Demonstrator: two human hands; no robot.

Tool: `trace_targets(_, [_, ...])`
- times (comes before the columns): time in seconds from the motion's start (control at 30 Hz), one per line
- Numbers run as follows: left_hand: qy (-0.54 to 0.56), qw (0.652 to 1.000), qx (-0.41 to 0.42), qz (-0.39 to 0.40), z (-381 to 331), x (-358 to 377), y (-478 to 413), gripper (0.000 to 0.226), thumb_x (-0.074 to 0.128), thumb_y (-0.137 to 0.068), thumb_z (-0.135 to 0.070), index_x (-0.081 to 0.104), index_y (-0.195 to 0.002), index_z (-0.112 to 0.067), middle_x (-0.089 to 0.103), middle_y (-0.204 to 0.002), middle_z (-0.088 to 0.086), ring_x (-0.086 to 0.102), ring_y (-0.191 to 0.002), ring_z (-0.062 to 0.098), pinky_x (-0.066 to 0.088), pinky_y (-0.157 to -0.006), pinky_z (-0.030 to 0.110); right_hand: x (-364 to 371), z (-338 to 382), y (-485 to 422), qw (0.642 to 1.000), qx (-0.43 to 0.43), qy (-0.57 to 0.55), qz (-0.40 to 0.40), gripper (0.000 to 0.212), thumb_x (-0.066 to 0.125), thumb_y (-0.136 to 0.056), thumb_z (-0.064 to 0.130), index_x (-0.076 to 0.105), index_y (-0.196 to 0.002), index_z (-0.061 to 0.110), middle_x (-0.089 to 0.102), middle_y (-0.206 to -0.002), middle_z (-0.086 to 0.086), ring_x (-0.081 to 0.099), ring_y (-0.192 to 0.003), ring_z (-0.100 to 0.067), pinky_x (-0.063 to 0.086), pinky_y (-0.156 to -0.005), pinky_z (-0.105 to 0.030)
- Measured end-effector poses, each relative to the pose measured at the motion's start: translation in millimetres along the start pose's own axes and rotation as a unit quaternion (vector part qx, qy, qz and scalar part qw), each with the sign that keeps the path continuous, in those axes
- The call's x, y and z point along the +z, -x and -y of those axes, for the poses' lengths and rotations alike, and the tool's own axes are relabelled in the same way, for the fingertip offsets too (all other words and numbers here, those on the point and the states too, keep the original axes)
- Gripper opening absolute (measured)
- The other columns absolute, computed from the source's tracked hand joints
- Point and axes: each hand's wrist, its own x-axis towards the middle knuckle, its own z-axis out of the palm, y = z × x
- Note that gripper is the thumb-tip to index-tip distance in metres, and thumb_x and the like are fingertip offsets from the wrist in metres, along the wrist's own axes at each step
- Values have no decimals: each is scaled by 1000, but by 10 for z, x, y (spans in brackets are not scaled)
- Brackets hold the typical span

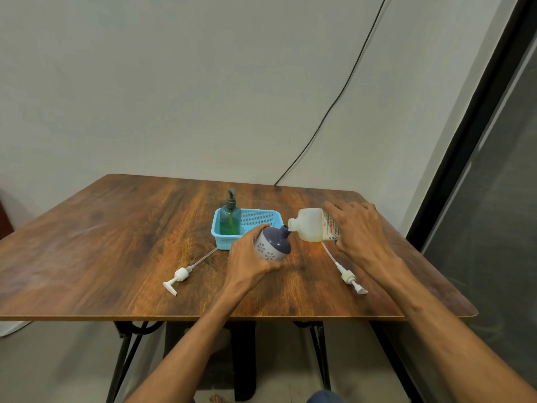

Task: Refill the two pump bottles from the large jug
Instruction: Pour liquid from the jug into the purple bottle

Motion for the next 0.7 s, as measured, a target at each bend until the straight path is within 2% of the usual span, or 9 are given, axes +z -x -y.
trace_targets(0.37, [-1,1000,14,-12,-43,-6,-4,84,91,-62,-36,53,-134,-15,62,-127,3,59,-114,14,46,-97,24,15,-15,1,1000,2,2,0,67,78,-73,23,49,-133,28,63,-126,-1,60,-110,-27,41,-97,-46])
trace_targets(0.5, [2,1000,25,-12,-76,-32,7,81,91,-61,-32,54,-131,-16,63,-123,2,57,-108,8,42,-89,13,16,-20,4,1000,-2,6,-6,65,78,-73,24,50,-131,27,65,-120,-1,60,-106,-27,41,-94,-44])
trace_targets(0.63, [-4,999,35,-11,-88,-60,18,83,93,-58,-32,55,-130,-16,64,-121,-1,57,-104,4,40,-86,7,4,-3,4,1000,-2,2,-1,64,78,-73,22,50,-131,26,64,-121,-1,59,-108,-27,40,-95,-45])
trace_targets(0.7, [-4,999,32,-10,-85,-60,15,83,93,-58,-32,55,-130,-16,64,-121,-1,57,-105,5,41,-86,9,-10,3,4,1000,-1,2,3,64,77,-74,21,50,-132,26,63,-123,-1,59,-110,-28,39,-96,-45])
